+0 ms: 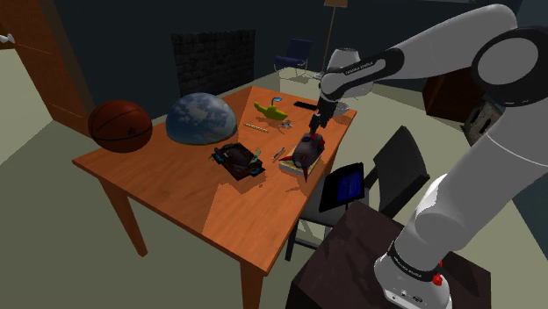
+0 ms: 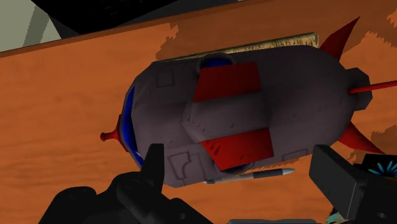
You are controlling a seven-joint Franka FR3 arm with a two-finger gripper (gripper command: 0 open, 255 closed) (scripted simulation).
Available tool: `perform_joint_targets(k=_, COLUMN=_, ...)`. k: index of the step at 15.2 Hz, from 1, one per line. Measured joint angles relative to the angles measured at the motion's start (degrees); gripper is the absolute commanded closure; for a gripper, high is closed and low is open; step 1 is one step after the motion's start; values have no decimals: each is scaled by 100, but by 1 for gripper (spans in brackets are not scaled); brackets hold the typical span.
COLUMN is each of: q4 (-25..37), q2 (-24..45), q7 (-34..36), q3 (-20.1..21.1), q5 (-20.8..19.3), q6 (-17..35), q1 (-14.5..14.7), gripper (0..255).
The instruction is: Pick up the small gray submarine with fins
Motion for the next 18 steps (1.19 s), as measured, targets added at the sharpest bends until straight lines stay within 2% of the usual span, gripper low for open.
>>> perform_joint_targets(k=5, q4=-177, q2=222, q7=-79, q3=-37, q5=88, q6=395, q1=4, gripper=0)
perform_joint_targets(k=6, q4=-191, q2=236, q7=-81, q3=-38, q5=93, q6=422, q1=5, gripper=255)
perform_joint_targets(k=18, q4=-164, q2=198, q7=-58, q3=-27, q5=74, q6=353, q1=7, gripper=255)
